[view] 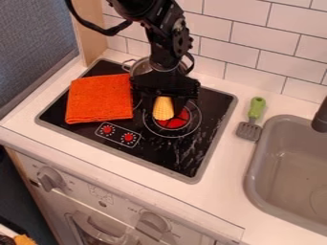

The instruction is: Move yellow object to the right side of the burner

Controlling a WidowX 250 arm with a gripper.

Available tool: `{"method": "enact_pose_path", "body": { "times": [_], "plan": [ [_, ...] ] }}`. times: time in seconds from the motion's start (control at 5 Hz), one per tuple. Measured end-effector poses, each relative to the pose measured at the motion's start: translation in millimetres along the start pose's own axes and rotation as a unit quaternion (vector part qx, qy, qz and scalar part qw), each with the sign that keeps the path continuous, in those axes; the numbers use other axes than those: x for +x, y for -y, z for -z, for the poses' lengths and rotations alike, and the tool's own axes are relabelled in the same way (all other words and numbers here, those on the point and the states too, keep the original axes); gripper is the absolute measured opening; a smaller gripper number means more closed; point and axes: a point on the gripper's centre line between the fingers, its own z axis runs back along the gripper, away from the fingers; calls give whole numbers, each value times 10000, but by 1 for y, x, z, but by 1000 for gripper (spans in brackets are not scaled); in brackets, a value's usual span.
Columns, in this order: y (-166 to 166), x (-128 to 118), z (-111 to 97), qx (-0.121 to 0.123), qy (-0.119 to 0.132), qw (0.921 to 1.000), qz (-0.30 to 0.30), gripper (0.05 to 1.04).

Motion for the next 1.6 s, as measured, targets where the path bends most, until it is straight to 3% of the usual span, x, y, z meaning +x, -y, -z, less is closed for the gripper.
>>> {"method": "enact_pose_path", "body": {
  "times": [0.2,0.4,0.8,1.0,1.4,1.6],
  "plan": [
    [1,-5,-3,-37,-125,9999,-12,666],
    [5,-4,-19,-63,-69,9999,-54,666],
    [30,-1,-61,-195,283,9993,123,666],
    [55,-11,-71,-258,295,9982,461,666],
    [98,-41,-74,-474,343,9917,1144,666],
    [118,-56,-66,-561,275,9875,1446,666]
  ]
}}
